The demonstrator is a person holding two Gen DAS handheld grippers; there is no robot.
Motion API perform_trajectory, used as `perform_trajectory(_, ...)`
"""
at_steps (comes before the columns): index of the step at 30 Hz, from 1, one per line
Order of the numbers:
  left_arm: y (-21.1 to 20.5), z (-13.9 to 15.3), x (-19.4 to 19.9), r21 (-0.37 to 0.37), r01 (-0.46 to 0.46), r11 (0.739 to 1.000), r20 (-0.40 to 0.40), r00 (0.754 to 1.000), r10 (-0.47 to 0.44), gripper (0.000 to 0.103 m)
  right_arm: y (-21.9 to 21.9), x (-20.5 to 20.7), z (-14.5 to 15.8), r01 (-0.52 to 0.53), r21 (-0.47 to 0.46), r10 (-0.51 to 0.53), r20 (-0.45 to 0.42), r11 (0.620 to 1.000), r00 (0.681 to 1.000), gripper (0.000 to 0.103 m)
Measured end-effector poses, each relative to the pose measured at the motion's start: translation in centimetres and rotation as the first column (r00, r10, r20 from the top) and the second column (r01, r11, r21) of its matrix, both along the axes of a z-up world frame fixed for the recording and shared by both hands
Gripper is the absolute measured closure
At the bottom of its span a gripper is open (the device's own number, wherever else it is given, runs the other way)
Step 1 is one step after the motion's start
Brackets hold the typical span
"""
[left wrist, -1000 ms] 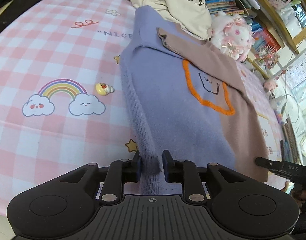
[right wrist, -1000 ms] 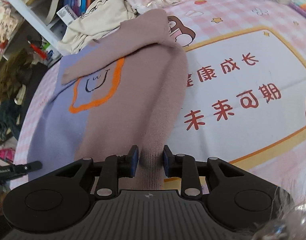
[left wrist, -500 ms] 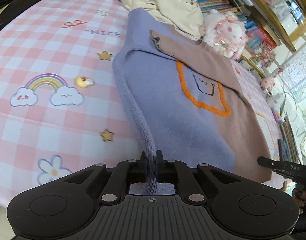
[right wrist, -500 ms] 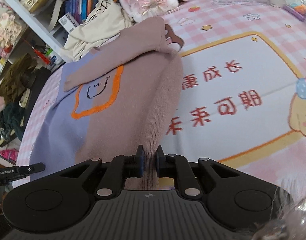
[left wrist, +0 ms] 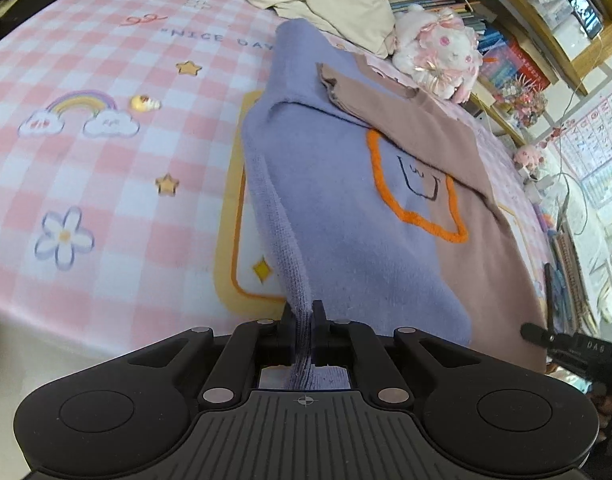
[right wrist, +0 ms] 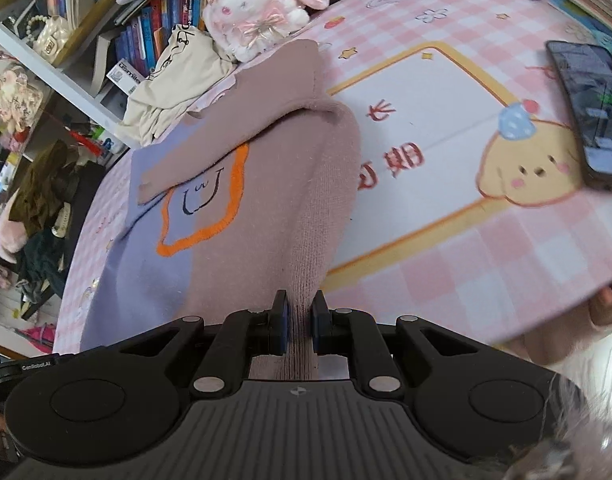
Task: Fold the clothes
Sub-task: 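Lift the held hem with both tools toward the collar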
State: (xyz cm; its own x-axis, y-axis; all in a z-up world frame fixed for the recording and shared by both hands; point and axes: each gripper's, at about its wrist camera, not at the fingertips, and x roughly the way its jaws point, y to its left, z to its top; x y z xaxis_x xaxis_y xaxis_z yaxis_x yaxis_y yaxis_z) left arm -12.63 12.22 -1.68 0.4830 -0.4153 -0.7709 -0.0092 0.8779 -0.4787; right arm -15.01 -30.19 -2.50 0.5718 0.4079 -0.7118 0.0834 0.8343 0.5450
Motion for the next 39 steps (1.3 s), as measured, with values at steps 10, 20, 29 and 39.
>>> perform_trajectory(10, -0.6, -0.4, -4.2, -0.051, -0.05, 0.997, -0.033, 0.998, 0.049, 0.098, -1.7, -3.6, -0.4, -0.01, 0.029, 0.011, -0.02, 1.0, 1.0, 0.092)
perform_trajectory(20, 0.7, 1.1, -4.8, -0.215, -0.119, 0.969, -0.02, 0.993, 0.117, 0.099, -3.9, -3.7, 1.4, 0.023, 0.18, -0.017, -0.035, 0.983, 0.999, 0.092)
perform_trajectory(29, 3.2, 4.9, 0.8, -0.427, -0.191, 0.884, 0.112, 0.959, 0.261, 0.098, -4.9, 2.4, 6.2, 0.065, 0.344, -0.113, 0.12, 0.937, 0.986, 0.092)
perform_trajectory(39, 3.6, 5.9, 10.7, -0.475, -0.182, 0.861, 0.184, 0.936, 0.3, 0.098, -4.3, 11.3, 8.0, 0.144, 0.376, -0.217, 0.157, 0.915, 0.963, 0.092)
